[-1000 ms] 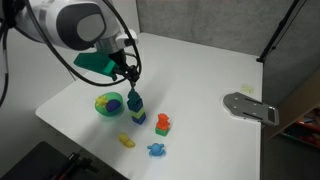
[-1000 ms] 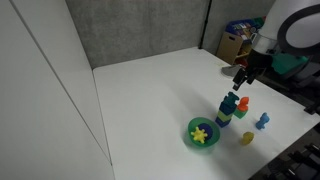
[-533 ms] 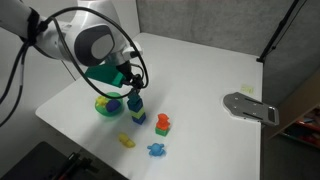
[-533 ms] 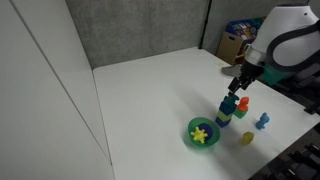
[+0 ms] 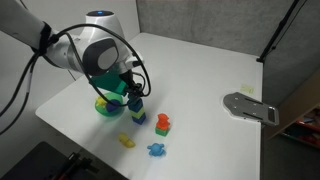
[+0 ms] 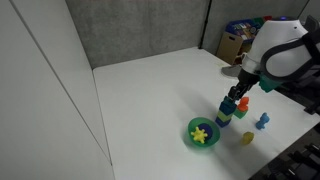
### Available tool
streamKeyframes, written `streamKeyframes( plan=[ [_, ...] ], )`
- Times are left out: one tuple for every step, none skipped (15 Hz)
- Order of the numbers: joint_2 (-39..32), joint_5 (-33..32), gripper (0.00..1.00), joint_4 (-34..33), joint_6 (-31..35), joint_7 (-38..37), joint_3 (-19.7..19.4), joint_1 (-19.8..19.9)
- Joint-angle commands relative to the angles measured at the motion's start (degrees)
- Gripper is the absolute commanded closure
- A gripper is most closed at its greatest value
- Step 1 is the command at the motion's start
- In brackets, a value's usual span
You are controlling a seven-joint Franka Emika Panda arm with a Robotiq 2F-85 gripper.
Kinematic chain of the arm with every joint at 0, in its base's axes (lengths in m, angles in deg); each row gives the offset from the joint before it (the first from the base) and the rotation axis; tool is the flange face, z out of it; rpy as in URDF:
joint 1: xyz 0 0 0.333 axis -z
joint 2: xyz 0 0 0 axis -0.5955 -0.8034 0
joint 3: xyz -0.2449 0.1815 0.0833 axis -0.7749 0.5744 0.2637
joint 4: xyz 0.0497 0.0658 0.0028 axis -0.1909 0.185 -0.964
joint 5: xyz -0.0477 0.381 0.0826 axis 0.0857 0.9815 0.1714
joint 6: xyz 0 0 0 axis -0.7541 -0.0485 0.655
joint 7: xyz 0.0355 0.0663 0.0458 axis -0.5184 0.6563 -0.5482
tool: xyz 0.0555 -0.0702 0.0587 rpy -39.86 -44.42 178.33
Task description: Remove the toy from on top of the blue block and put it on the table
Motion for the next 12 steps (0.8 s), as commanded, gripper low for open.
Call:
streamKeyframes(
  plan=[
    [1.08, 0.14, 0.68, -0.7, -1.02, 1.26, -0.6, -0.05],
    [2.08, 0.87, 0.74, -0.73, -1.63, 1.67, -0.44, 0.23],
    [2.94, 1.74, 0.83, -0.79, -2.34, 2.58, -0.1, 0.58],
    [4.21, 2.65, 0.91, -0.84, -3.18, 3.33, 0.15, 0.89],
    [5.14, 2.98, 0.93, -0.97, -3.82, 3.47, 0.03, 0.9],
    [6.03, 3.26, 0.93, -1.3, -4.72, 3.48, -0.2, 0.89],
    [6.72, 2.74, 0.96, -1.89, -5.5, 2.89, -0.67, 0.82],
    [6.83, 2.33, 0.97, -2.96, -6.41, 2.24, -1.1, 0.89],
    [6.88, 1.8, 0.95, -3.93, -7.22, 1.68, -1.52, 0.95],
    [6.39, 1.43, 0.95, -5.33, -7.89, 1.04, -2.01, 1.08],
    [5.72, 1.11, 0.97, -6.81, -8.54, 0.45, -2.44, 1.15],
    [4.66, 0.5, 0.95, -8.35, -8.67, -0.36, -2.95, 1.19]
  ],
)
